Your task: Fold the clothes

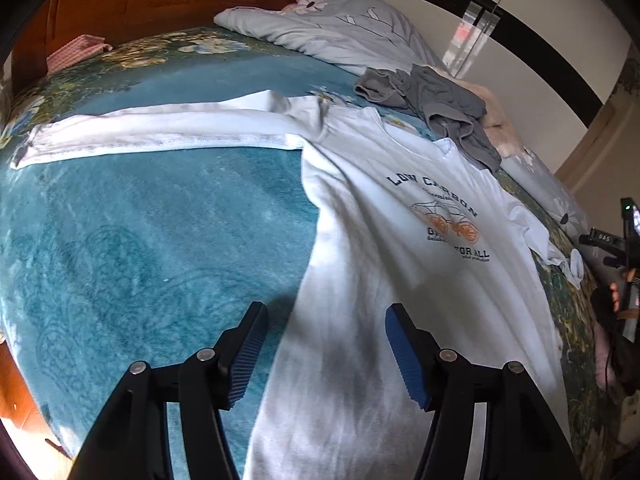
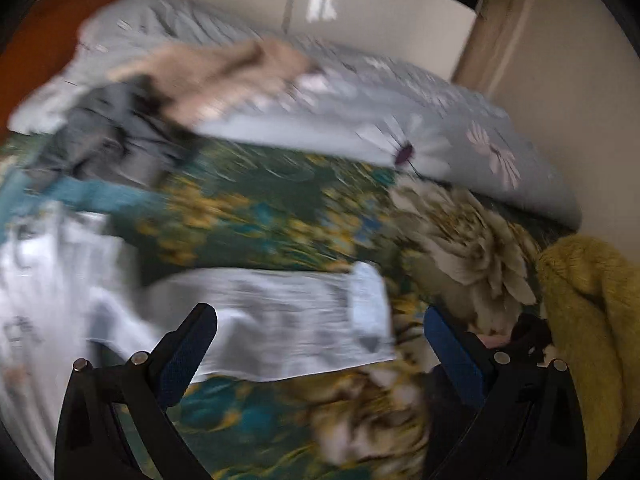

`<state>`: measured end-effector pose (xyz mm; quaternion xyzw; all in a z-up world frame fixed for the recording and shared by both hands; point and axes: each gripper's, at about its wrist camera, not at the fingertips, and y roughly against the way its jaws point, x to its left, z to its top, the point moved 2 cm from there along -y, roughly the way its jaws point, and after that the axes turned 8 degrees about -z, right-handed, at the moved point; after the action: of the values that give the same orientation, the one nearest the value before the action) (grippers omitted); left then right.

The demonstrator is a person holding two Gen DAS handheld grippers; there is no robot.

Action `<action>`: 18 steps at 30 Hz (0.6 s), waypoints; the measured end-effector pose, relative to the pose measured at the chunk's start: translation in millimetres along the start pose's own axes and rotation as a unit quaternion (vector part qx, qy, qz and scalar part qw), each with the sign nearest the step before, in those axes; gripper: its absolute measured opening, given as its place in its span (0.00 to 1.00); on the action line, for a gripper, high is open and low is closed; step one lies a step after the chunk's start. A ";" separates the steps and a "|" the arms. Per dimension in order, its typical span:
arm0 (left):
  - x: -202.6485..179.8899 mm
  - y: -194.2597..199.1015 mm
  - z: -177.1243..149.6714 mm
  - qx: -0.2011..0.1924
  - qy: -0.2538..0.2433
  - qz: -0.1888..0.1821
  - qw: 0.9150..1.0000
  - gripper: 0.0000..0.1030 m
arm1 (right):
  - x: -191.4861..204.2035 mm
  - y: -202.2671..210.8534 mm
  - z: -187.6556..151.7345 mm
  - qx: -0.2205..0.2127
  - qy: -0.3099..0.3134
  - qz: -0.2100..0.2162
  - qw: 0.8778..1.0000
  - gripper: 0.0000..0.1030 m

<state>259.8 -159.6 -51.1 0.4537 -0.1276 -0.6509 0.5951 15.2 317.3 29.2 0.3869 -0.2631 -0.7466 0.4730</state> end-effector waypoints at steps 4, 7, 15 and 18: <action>3.8 0.7 -4.0 -0.006 0.000 -0.003 1.000 0.63 | -19.7 -35.2 7.5 0.040 -0.020 -0.027 0.999 0.99; 3.0 0.8 -4.9 -0.010 -0.005 -0.004 1.000 0.65 | -16.0 -49.5 11.0 0.055 -0.001 -0.030 0.998 0.88; -3.0 -3.6 -8.3 -0.012 -0.031 0.005 0.999 0.71 | -11.3 -91.4 0.9 0.122 -0.009 -0.006 0.992 0.51; -6.4 -5.0 -9.8 -0.012 -0.043 0.010 0.999 0.73 | -21.0 -93.3 -0.4 0.128 -0.035 -0.008 0.991 0.24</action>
<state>263.0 -149.0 -57.2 0.4167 -0.1501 -0.6651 0.6012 -26.1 375.0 -34.9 0.4203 -0.3699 -0.7231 0.4045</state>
